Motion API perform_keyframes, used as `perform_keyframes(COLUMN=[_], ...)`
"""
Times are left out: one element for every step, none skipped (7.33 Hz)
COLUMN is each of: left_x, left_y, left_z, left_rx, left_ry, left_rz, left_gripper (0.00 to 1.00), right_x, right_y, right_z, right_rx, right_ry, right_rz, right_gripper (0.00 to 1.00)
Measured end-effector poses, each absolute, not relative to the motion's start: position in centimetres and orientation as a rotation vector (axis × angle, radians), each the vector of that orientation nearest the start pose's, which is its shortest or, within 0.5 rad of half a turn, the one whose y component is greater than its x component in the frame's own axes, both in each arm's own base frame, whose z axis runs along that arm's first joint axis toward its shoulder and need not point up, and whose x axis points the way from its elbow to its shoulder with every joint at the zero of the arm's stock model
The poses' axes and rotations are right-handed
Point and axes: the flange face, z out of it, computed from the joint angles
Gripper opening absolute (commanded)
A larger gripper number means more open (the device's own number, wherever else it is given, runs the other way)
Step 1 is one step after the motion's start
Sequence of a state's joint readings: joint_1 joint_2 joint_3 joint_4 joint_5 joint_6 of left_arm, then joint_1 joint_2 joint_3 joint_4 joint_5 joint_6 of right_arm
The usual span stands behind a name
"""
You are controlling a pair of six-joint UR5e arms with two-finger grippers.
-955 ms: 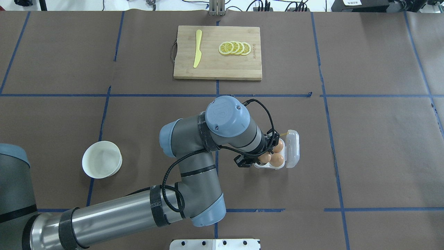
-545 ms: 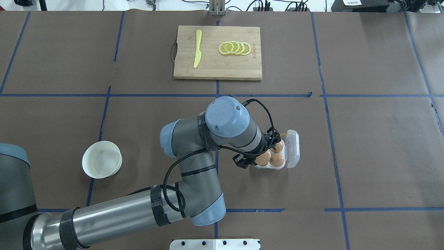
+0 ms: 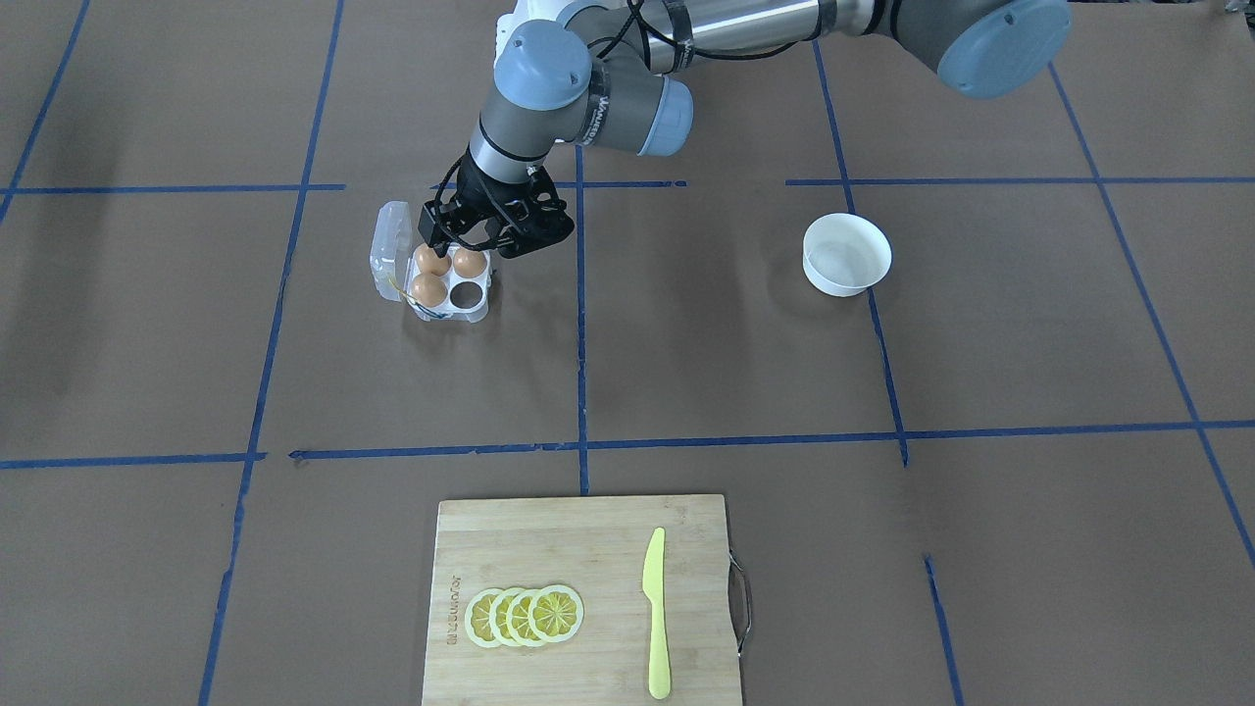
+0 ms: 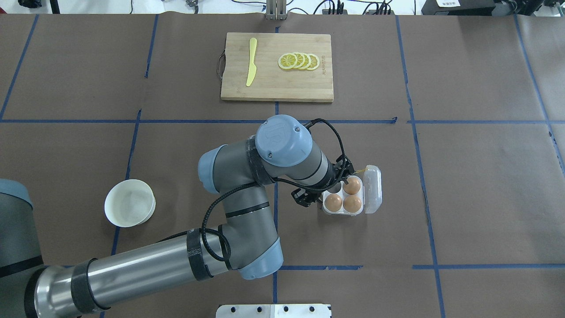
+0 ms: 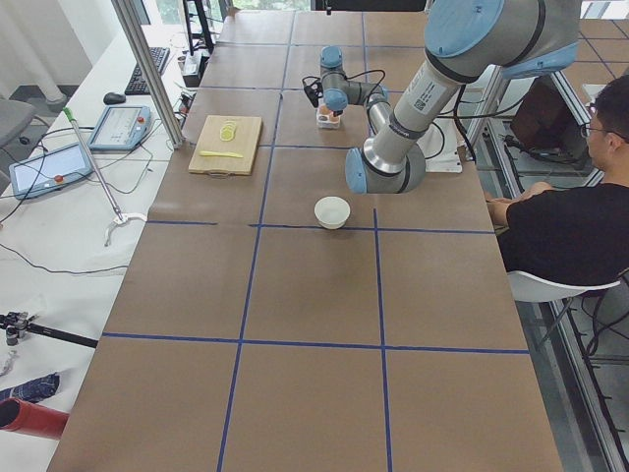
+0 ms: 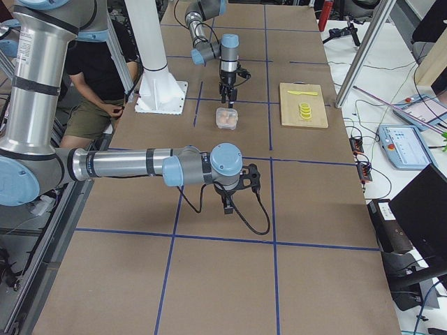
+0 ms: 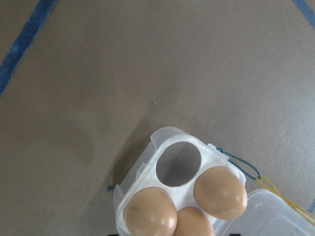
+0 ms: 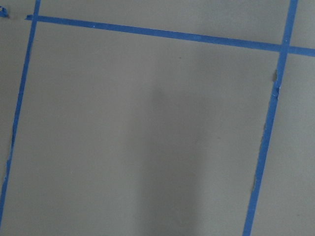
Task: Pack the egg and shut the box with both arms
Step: 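Raise the left gripper away from the box while the right arm approaches the lid, then push the clear lid shut with the right gripper while the left arm withdraws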
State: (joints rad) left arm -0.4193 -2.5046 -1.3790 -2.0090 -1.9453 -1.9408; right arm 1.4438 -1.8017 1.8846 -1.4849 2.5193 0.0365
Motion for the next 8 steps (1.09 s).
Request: perform_keyframes(left_x=[61.9,57.9,53.8,49.6,45.2,40.3,35.6,32.2], left_y=[-40.5,-41.2,-42.0,-42.9,-44.2,-46.2,-48.2,-49.6], left_z=[11.7,14.4,16.4,17.8,19.1,20.5,21.9,23.4], left_rx=[-0.269,-0.218,-0.153,-0.09,-0.043,-0.003,0.042,0.083], left_ry=[1.187,1.186,1.177,1.173,1.176,1.178,1.173,1.159], left_rz=[-0.439,-0.394,-0.35,-0.316,-0.29,-0.273,-0.265,-0.254], left_gripper=[0.79,0.78,0.78,0.78,0.78,0.78,0.78,0.78], right_x=[-2.0,-4.7,-8.6,-14.1,-20.8,-28.1,-35.0,-40.3], right_y=[-42.1,-43.4,-44.2,-44.2,-43.4,-41.7,-39.3,-36.9], right_z=[56.7,54.9,52.9,50.7,48.2,45.2,41.6,38.1], right_rx=[0.06,0.05,0.049,0.059,0.073,0.077,0.072,0.06], right_ry=[-0.957,-0.958,-0.956,-0.949,-0.954,-0.975,-1.011,-1.053], right_rz=[-0.146,-0.123,-0.094,-0.056,-0.013,0.022,0.051,0.071], right_gripper=[1.0,1.0,1.0,1.0,1.0,1.0,1.0,1.0])
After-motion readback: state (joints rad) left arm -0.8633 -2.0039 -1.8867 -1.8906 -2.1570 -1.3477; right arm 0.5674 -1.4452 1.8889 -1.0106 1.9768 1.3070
